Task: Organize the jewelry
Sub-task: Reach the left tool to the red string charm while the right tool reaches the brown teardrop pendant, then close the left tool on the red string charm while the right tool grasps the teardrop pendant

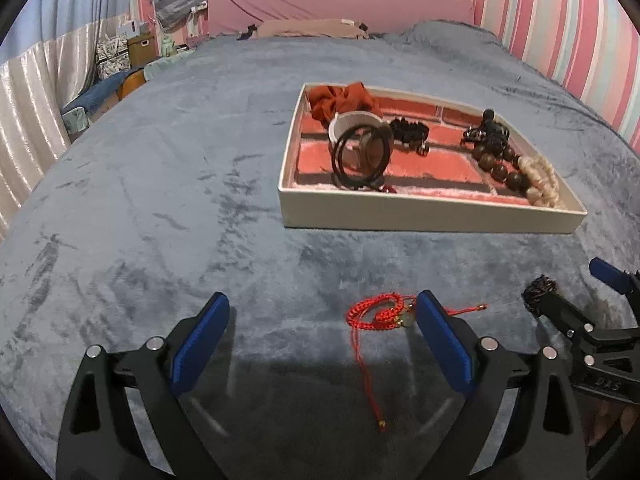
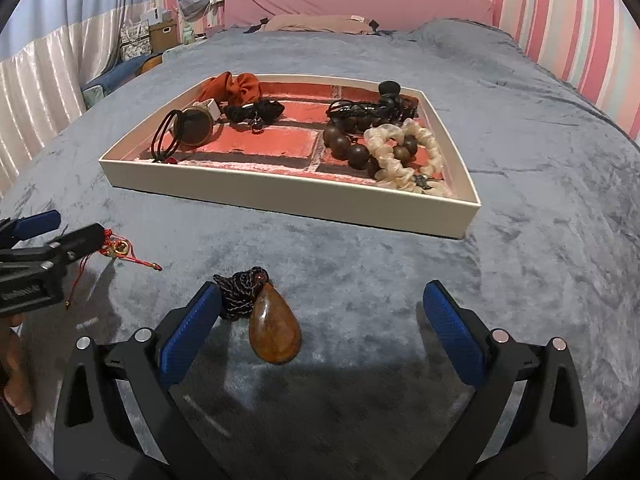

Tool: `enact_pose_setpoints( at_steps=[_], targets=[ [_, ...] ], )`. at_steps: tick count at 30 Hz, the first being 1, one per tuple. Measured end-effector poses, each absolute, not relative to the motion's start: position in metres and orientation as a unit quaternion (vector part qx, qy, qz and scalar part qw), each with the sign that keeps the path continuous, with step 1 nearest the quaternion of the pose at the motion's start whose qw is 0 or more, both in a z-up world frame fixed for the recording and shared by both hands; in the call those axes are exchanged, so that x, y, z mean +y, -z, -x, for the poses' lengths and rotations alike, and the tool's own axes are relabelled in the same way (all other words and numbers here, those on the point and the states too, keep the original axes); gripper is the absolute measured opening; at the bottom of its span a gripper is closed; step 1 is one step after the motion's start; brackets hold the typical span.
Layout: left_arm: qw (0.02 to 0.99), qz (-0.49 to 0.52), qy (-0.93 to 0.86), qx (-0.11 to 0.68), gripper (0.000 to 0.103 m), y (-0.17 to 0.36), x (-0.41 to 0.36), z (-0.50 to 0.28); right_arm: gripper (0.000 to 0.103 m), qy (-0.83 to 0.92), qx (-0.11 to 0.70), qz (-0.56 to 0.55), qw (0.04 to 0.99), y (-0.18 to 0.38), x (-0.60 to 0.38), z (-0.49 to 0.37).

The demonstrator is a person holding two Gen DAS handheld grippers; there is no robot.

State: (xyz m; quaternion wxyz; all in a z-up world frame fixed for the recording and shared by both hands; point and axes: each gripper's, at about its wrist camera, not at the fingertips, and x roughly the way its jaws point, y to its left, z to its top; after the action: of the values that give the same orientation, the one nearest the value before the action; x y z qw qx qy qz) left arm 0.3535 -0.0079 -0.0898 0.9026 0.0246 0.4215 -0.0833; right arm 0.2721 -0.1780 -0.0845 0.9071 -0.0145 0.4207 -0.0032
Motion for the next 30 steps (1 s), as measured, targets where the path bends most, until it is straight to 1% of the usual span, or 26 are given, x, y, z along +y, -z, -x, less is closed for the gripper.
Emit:
enact_pose_setpoints(
  at_steps=[2, 4, 5, 7, 8, 9, 10, 11, 12, 13, 14, 16, 17, 18, 21, 27, 30],
  targets=[
    [0.901, -0.024, 0.086, 0.424, 0.091, 0.093, -0.009, -0.356, 0.096, -0.001, 0.423, 0.013, 0.906, 0.087, -0.177, -0.274],
    [0.898, -0.022, 0.093, 0.429, 0.089, 0.096, -0.009, -0.358, 0.088, -0.009, 0.425, 0.010, 0.905, 0.088, -0.177, -0.275],
    [0.897, -0.021, 0.096, 0.431, 0.084, 0.097, -0.009, -0.359, 0.086, -0.013, 0.426, 0.007, 0.905, 0.089, -0.176, -0.275],
    [0.897, -0.022, 0.098, 0.430, 0.083, 0.099, -0.010, -0.359, 0.077, -0.020, 0.427, 0.002, 0.904, 0.090, -0.175, -0.275],
    [0.898, -0.023, 0.100, 0.429, 0.077, 0.100, -0.010, -0.359, 0.074, -0.024, 0.428, -0.003, 0.904, 0.091, -0.176, -0.275],
    [0.898, -0.026, 0.101, 0.428, 0.068, 0.100, -0.012, -0.358, 0.071, -0.028, 0.428, -0.009, 0.903, 0.092, -0.177, -0.275],
    [0.898, -0.029, 0.102, 0.427, 0.064, 0.099, -0.013, -0.358, 0.066, -0.030, 0.428, -0.011, 0.903, 0.093, -0.177, -0.275],
    [0.898, -0.033, 0.104, 0.425, 0.056, 0.099, -0.014, -0.357, 0.062, -0.031, 0.426, -0.013, 0.904, 0.092, -0.177, -0.275],
    [0.899, -0.036, 0.108, 0.424, 0.047, 0.099, -0.016, -0.357, 0.052, -0.032, 0.425, -0.013, 0.905, 0.091, -0.177, -0.274],
    [0.898, -0.039, 0.111, 0.423, 0.042, 0.099, -0.017, -0.356, 0.045, -0.034, 0.425, -0.013, 0.905, 0.091, -0.176, -0.274],
    [0.898, -0.044, 0.114, 0.422, 0.035, 0.099, -0.020, -0.355, 0.043, -0.036, 0.425, -0.012, 0.904, 0.091, -0.175, -0.274],
    [0.898, -0.051, 0.120, 0.421, 0.025, 0.098, -0.023, -0.355, 0.033, -0.041, 0.425, -0.009, 0.904, 0.091, -0.173, -0.274],
    [0.896, -0.051, 0.127, 0.422, 0.017, 0.098, -0.025, -0.355, 0.029, -0.045, 0.425, -0.010, 0.904, 0.091, -0.171, -0.273],
    [0.895, -0.052, 0.131, 0.422, 0.013, 0.099, -0.027, -0.355, 0.024, -0.048, 0.425, -0.009, 0.904, 0.091, -0.170, -0.273],
    [0.897, -0.058, 0.132, 0.419, 0.011, 0.098, -0.029, -0.354, 0.022, -0.049, 0.422, -0.008, 0.905, 0.090, -0.169, -0.272],
    [0.897, -0.047, 0.138, 0.417, 0.003, 0.095, -0.026, -0.355, 0.021, -0.044, 0.413, -0.018, 0.909, 0.084, -0.174, -0.269],
    [0.898, -0.047, 0.139, 0.414, 0.002, 0.093, -0.026, -0.353, 0.021, -0.042, 0.410, -0.020, 0.911, 0.081, -0.177, -0.268]
  ],
)
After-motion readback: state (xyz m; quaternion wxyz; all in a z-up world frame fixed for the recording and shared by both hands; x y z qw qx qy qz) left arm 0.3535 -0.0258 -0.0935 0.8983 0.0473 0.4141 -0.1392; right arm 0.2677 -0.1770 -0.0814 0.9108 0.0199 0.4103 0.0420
